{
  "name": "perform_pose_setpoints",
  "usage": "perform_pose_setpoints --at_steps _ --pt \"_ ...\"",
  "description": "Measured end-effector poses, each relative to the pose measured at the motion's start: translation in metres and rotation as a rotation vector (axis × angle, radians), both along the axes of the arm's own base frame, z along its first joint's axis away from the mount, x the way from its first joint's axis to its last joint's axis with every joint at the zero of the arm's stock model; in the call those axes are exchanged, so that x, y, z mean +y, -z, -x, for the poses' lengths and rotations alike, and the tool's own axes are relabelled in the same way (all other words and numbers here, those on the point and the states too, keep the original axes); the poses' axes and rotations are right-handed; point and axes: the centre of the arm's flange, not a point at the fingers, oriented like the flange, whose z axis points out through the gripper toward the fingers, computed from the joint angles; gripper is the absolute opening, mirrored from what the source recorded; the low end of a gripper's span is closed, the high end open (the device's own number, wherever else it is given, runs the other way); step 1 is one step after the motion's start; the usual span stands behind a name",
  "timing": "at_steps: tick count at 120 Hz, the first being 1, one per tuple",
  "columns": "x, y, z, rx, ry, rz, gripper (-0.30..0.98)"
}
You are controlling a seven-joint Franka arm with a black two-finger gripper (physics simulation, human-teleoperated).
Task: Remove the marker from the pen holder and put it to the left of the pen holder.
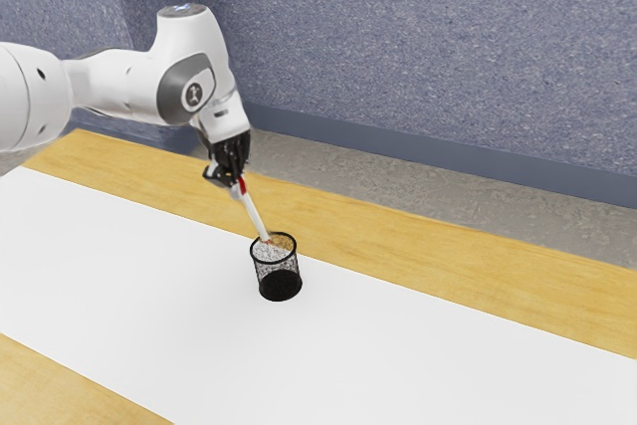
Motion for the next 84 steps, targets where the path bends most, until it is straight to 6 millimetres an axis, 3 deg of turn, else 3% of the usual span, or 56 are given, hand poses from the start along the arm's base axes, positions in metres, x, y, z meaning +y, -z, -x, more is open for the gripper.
perform_pose_setpoints --at_steps 33,40,52,65,73,84 --pt "0.045 -0.023 0.006 0.059 -0.067 -0.002 -0.08" --pt "0.072 -0.027 0.006 0.042 -0.123 0.046 -0.08" --pt "0.143 -0.022 0.014 0.002 -0.278 0.199 -0.07" --pt "0.211 0.010 0.027 -0.029 -0.457 0.422 -0.07" --pt "0.226 0.042 0.028 -0.021 -0.514 0.540 -0.08" --pt "0.231 0.081 0.026 0.003 -0.539 0.616 -0.08"
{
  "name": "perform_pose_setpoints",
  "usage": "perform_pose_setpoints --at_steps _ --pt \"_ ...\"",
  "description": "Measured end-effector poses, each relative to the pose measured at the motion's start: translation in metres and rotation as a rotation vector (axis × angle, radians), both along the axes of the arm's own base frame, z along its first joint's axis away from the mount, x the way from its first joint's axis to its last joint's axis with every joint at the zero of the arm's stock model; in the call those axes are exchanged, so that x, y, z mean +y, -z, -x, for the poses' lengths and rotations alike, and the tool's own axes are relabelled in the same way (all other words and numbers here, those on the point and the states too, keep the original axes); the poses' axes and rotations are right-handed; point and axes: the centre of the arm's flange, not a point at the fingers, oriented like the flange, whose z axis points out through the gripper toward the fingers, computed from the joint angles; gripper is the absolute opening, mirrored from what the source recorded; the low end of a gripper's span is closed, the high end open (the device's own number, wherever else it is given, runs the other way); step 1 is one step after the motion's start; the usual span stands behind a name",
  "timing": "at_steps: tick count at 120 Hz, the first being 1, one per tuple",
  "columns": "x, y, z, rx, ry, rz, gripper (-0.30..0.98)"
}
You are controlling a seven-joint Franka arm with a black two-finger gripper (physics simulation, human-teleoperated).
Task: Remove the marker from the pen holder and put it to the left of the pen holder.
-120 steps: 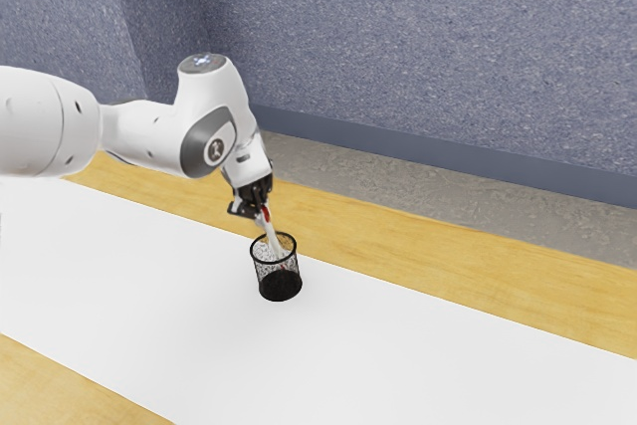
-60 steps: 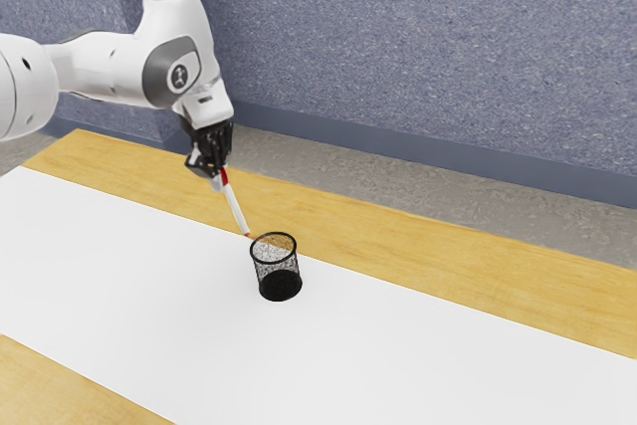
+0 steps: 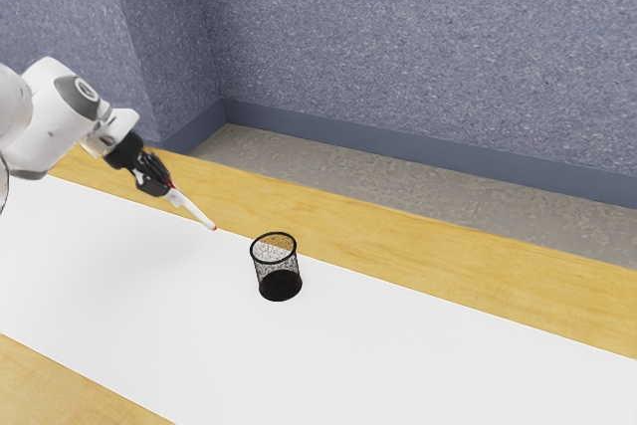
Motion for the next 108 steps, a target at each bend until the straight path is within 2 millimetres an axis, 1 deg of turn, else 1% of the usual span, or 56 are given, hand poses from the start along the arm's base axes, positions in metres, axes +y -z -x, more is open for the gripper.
perform_pose_setpoints --at_steps 14,26,31,40,42,60,64,66,68,72,74,76,78,82,87,89,91,94,97,100,103,108 --pt "0.014 0.032 0.004 0.006 -0.010 0.036 -0.08" --pt "0.020 0.055 0.006 0.011 0.000 0.060 -0.08" --pt "0.021 0.060 0.006 0.007 0.007 0.066 -0.08" --pt "0.021 0.064 0.006 -0.004 0.024 0.071 -0.08" --pt "0.021 0.064 0.006 -0.007 0.029 0.070 -0.06" --pt "0.018 0.068 0.007 -0.008 0.077 0.067 0.27" --pt "0.016 0.067 0.005 -0.011 0.089 0.067 0.33" --pt "0.011 0.063 0.003 -0.016 0.101 0.064 0.36" --pt "0.004 0.055 -0.001 -0.026 0.122 0.058 0.39" --pt "-0.033 0.016 -0.015 -0.061 0.211 0.025 0.43" --pt "-0.062 -0.014 -0.020 -0.082 0.278 -0.007 0.45" --pt "-0.096 -0.048 -0.023 -0.102 0.357 -0.048 0.47" --pt "-0.132 -0.087 -0.020 -0.121 0.436 -0.093 0.48" --pt "-0.191 -0.160 -0.004 -0.151 0.562 -0.174 0.51" --pt "-0.250 -0.244 0.020 -0.168 0.665 -0.289 0.54" --pt "-0.273 -0.270 0.031 -0.169 0.695 -0.342 0.55" --pt "-0.293 -0.291 0.042 -0.167 0.717 -0.393 0.56" --pt "-0.318 -0.317 0.057 -0.162 0.729 -0.459 0.58" --pt "-0.327 -0.332 0.069 -0.144 0.708 -0.510 0.59" --pt "-0.319 -0.339 0.073 -0.111 0.650 -0.546 0.60" --pt "-0.298 -0.337 0.072 -0.062 0.568 -0.565 0.61" --pt "-0.252 -0.329 0.068 0.016 0.414 -0.580 0.62"
